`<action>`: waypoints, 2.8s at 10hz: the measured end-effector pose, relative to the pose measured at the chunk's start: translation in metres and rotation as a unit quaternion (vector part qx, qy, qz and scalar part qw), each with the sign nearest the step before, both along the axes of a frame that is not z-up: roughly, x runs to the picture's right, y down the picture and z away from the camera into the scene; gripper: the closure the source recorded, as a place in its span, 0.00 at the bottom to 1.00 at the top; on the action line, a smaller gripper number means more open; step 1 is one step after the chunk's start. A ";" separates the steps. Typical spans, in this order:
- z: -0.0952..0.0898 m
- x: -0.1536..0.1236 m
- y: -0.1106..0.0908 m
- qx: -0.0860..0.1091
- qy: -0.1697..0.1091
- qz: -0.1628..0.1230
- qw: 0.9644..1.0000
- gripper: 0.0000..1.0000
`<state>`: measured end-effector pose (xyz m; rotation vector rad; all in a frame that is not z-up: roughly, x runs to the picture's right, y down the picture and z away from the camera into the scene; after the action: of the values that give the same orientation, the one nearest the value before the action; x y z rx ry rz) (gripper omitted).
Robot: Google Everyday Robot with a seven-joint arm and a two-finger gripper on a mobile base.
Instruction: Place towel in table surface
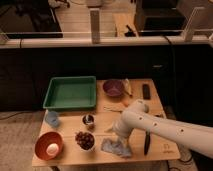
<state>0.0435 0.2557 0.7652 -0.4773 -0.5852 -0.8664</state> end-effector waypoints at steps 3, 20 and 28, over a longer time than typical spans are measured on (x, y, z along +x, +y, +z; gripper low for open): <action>0.008 -0.010 0.022 0.003 -0.001 -0.055 0.998 0.20; -0.008 0.019 0.002 -0.012 0.031 -0.029 0.999 0.82; -0.070 0.030 -0.091 0.027 -0.057 0.060 0.996 0.82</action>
<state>0.0734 0.1652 0.6957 -0.3412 -0.6867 -0.7973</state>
